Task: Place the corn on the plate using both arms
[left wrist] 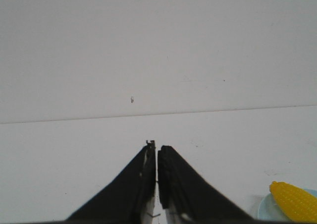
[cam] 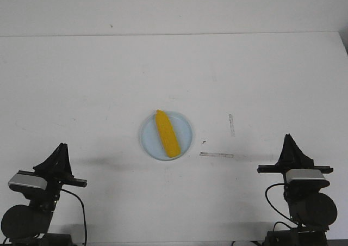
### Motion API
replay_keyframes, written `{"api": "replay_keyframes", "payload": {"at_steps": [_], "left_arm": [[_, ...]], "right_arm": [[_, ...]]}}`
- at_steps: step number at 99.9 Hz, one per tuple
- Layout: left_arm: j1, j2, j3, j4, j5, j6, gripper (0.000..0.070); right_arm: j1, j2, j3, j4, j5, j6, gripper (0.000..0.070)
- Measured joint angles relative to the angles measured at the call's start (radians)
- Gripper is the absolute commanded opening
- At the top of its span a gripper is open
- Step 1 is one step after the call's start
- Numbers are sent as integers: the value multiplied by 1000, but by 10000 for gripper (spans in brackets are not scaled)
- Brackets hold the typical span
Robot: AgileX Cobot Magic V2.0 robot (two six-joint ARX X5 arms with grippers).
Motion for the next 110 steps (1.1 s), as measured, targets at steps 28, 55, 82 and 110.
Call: {"api": "replay_keyframes", "payload": {"at_steps": [28, 55, 82, 110], "left_arm": [[0, 0, 0, 0, 0, 0, 2], [0, 0, 0, 0, 0, 0, 1], [10, -29, -34, 0, -47, -2, 1], [70, -95, -222, 42, -48, -4, 1]], "right_arm": [[0, -31, 0, 0, 0, 0, 14], [0, -31, 0, 0, 0, 0, 14], [0, -31, 0, 0, 0, 0, 14], [0, -31, 0, 0, 0, 0, 14]]}}
